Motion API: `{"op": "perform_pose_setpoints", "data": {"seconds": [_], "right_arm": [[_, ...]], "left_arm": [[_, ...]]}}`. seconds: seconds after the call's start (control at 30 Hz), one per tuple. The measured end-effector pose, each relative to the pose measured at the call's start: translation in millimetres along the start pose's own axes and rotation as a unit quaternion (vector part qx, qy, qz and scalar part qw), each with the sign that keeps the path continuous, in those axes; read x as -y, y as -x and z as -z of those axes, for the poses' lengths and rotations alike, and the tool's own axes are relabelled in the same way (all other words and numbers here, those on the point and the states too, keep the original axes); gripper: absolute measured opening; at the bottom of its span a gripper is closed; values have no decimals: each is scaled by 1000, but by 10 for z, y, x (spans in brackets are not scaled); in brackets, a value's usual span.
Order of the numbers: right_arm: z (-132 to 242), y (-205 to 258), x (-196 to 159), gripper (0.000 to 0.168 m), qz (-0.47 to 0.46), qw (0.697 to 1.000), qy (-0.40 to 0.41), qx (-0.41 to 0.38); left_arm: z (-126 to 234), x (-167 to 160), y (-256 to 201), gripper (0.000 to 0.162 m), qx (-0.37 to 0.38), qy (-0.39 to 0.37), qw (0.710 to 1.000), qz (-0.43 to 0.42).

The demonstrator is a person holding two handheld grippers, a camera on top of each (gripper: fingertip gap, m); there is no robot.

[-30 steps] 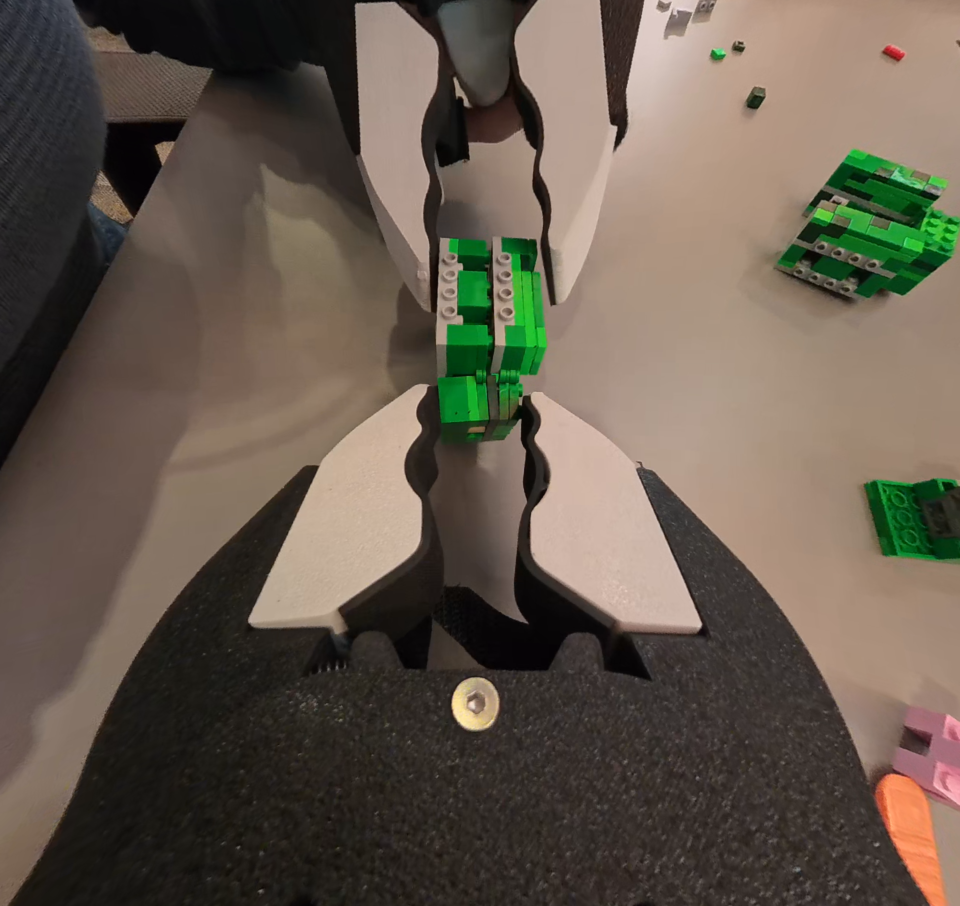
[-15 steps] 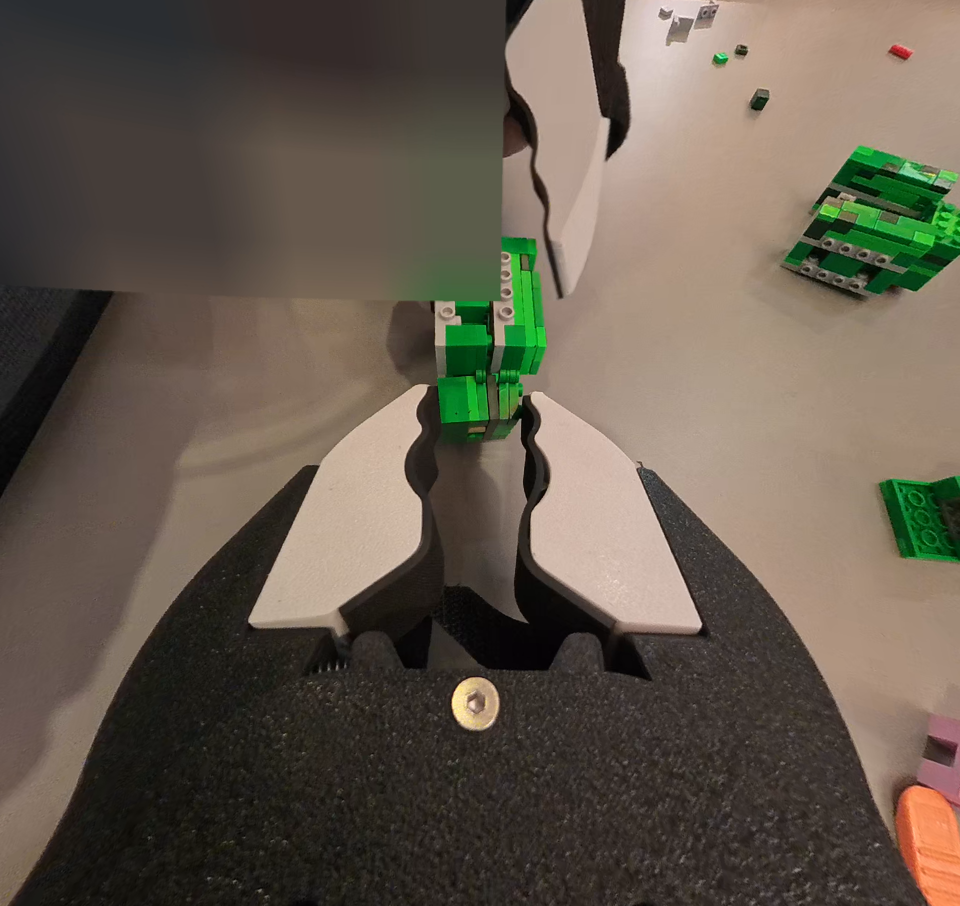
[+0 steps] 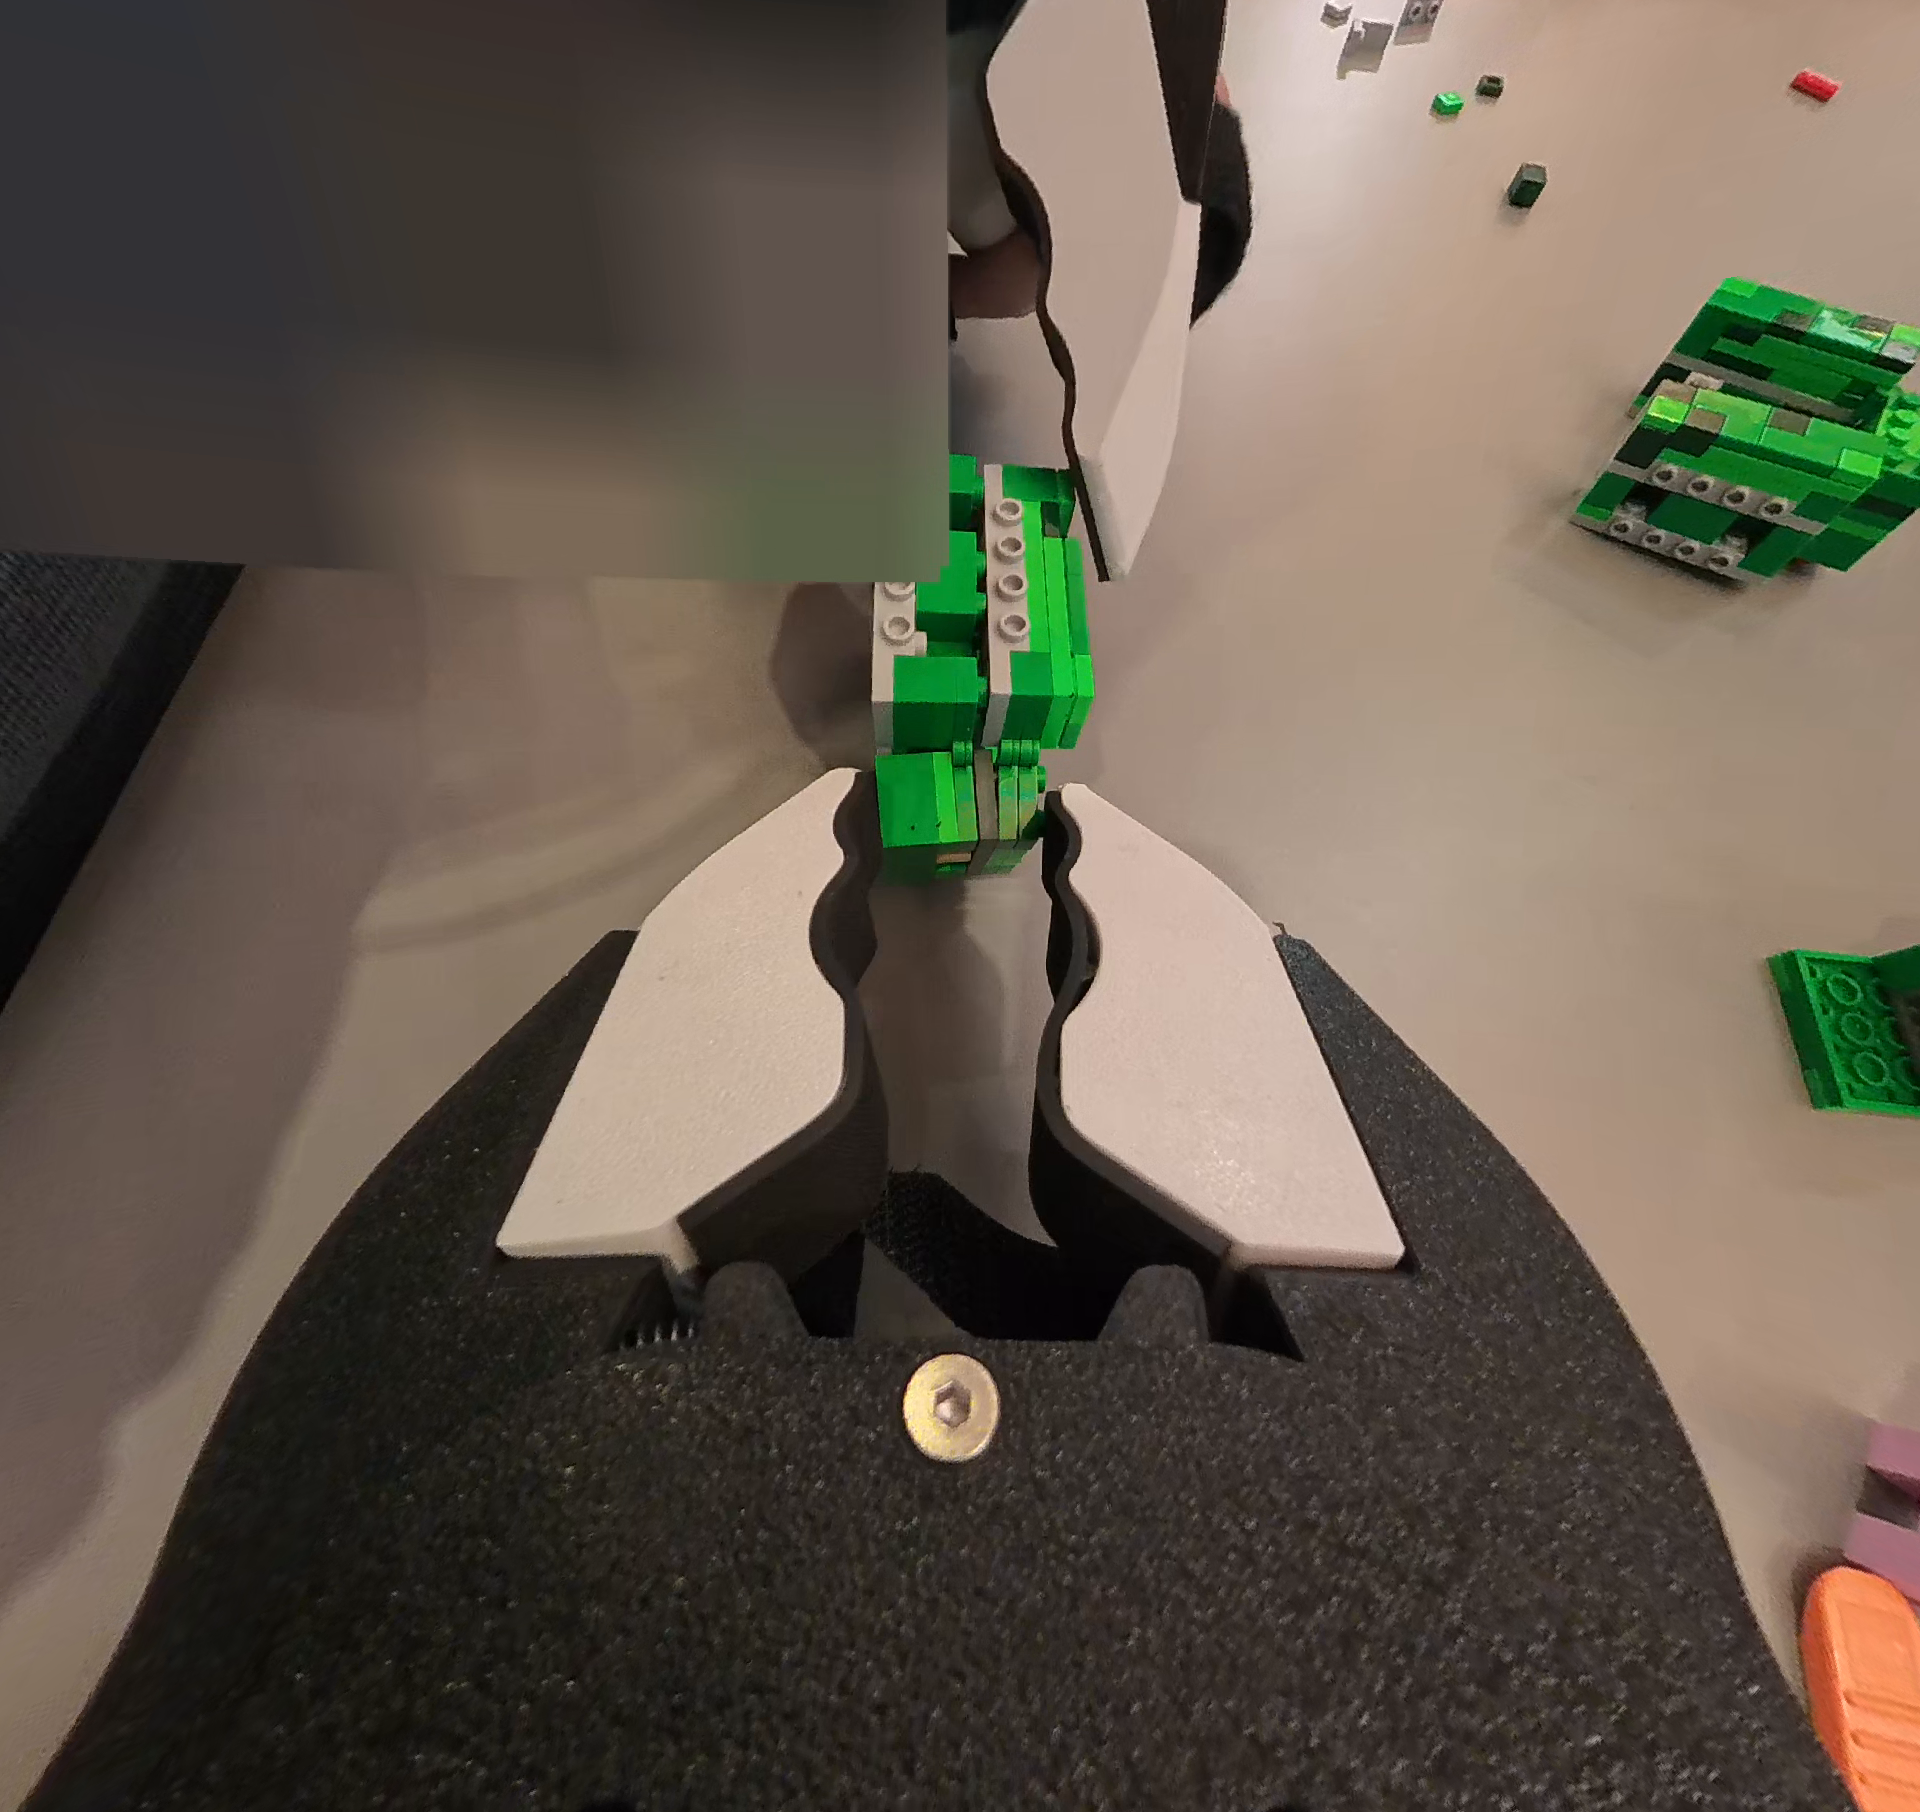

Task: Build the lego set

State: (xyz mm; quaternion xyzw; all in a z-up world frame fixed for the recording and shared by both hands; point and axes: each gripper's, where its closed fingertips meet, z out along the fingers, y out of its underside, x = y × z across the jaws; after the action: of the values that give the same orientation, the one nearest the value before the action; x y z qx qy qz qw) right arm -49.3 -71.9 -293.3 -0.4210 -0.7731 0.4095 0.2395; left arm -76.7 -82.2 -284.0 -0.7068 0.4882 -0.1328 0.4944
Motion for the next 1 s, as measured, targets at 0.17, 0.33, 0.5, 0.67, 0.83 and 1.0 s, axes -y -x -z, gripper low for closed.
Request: {"op": "perform_pose_setpoints", "data": {"seconds": [0.17,0.33,0.5,0.67,0.83,1.0], "right_arm": [[-3,1,3,30,1,1000,1,0],[-2,2,2,30,2,1000,2,-1],[-1,3,0,30,3,1000,2,-1],[1,1,3,30,3,1000,-1,0],[4,1,0,30,2,1000,-3,1],[5,1,-2,30,3,1000,-3,1]], "left_arm": [[-7,-8,-20,43,-16,-3,1000,22],[-31,3,-42,47,-31,-11,998,50],[-39,13,-29,41,-28,-14,998,57],[-45,-15,-36,39,-41,-20,996,83],[-77,-74,-59,39,-47,-13,995,88],[-89,-82,-78,57,-54,-4,993,103]]}}
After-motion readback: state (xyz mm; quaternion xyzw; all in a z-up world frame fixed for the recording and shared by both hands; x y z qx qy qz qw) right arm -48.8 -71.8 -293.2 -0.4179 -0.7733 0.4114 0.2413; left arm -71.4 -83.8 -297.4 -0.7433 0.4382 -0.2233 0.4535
